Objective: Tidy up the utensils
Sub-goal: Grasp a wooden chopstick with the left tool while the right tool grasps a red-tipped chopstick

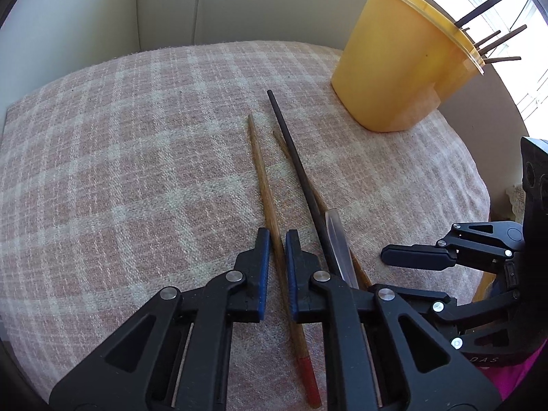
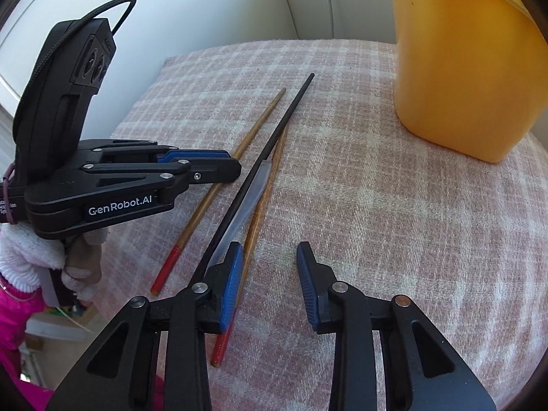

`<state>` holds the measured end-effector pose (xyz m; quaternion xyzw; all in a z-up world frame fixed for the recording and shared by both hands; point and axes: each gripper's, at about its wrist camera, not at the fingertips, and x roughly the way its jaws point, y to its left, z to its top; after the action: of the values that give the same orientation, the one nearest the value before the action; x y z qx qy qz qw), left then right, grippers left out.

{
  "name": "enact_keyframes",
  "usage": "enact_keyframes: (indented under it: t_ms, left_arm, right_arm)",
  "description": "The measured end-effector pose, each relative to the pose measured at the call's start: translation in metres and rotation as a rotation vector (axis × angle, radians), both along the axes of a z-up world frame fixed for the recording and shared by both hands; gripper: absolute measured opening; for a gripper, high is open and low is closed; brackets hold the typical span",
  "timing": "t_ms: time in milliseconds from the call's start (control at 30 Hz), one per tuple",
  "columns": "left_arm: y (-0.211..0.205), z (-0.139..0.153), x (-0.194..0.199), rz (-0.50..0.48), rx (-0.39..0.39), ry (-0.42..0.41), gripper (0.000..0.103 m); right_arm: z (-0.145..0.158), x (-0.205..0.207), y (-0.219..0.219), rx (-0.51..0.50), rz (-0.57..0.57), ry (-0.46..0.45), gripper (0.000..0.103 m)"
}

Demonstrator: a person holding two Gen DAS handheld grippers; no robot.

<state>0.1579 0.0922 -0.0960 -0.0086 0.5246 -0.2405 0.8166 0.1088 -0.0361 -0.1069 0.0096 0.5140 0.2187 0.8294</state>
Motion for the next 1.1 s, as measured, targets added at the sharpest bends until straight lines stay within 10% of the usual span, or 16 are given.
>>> enact_keyframes:
  t_ms: [600, 1100]
  left_arm:
    - [0.009, 0.001, 0.018, 0.025, 0.043, 0.023, 0.007]
    - [0.050, 0.016, 0.027, 0.078, -0.087, 0.004, 0.004]
  right_arm:
    - [-0.003, 0.040, 0.029, -0.095, 0.018, 0.038, 0.020]
    - [0.009, 0.051, 0.011, -0.046, -0.005, 0.065, 0.005]
